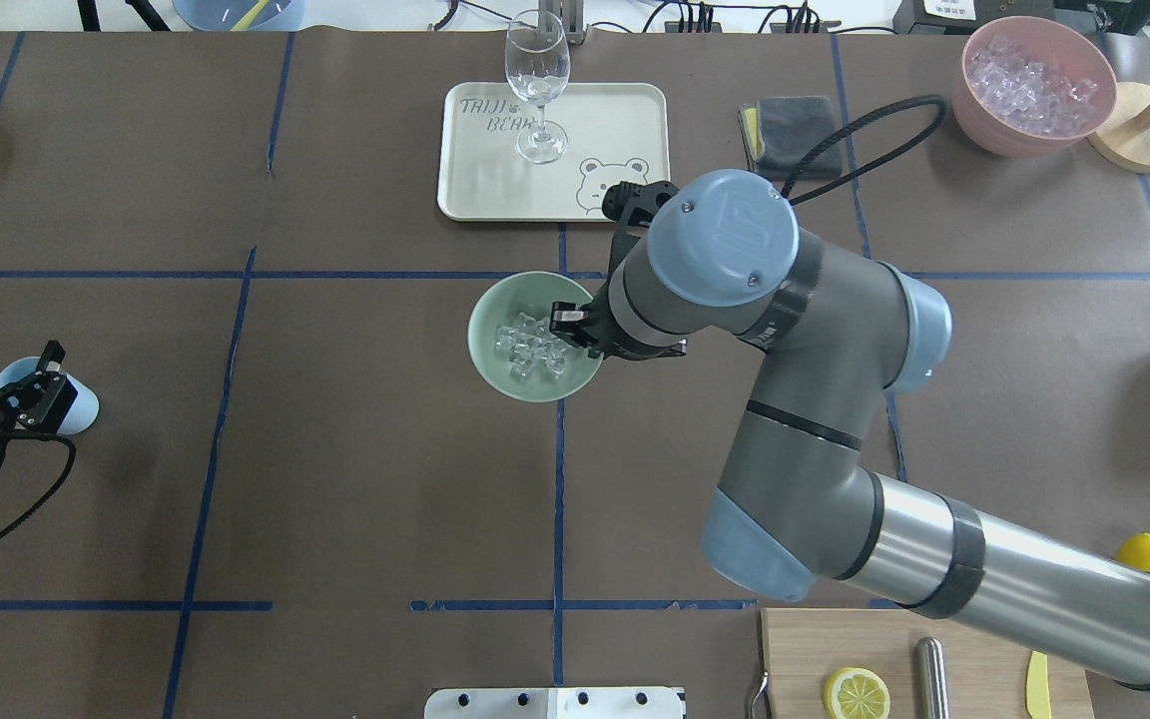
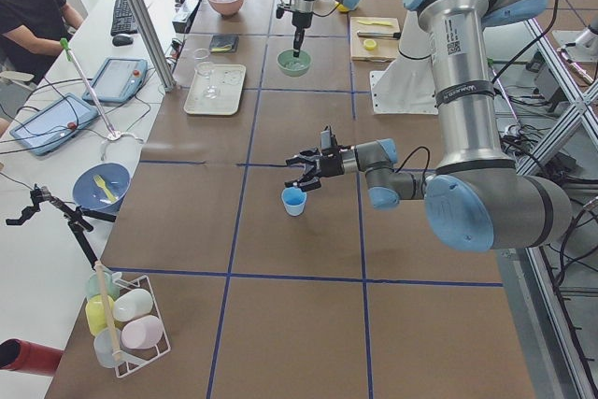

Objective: Pour ice into bowl

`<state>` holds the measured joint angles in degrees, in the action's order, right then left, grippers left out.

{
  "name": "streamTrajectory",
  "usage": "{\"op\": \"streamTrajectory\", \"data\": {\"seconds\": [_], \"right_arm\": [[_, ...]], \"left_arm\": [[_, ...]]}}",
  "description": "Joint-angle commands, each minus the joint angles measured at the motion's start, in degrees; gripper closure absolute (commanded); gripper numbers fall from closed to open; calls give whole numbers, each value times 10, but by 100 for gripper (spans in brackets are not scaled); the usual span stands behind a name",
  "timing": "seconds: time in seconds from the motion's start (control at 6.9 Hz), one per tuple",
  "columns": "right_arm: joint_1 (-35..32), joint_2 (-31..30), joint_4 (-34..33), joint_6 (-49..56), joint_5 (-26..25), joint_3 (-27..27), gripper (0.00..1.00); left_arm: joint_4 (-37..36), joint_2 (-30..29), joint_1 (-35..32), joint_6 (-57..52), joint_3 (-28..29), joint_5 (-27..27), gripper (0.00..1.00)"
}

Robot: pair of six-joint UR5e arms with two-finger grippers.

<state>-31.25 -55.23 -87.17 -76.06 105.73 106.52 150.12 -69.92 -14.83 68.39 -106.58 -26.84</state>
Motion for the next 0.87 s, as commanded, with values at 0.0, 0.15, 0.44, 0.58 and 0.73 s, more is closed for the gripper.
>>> {"op": "streamTrajectory", "data": {"seconds": [0.0,0.15,0.44,0.58,0.73], "right_arm": [[-24,-95,-18,76,3,80,100],[-50,-126,-13,116,10,90,100],[-101,-198,15,173,52,108,100],[-125,-250,76,195,60,107,100],[-168,-296,100,248,100,106,100]], "left_arm": [[0,1,-68,-123,-55,-64,0],[-3,-4,-117,-174,-65,-120,0],[-47,-45,-187,-267,-66,-179,0],[-137,-88,-218,-272,-84,-212,0],[-228,-120,-241,-289,-111,-241,0]]}}
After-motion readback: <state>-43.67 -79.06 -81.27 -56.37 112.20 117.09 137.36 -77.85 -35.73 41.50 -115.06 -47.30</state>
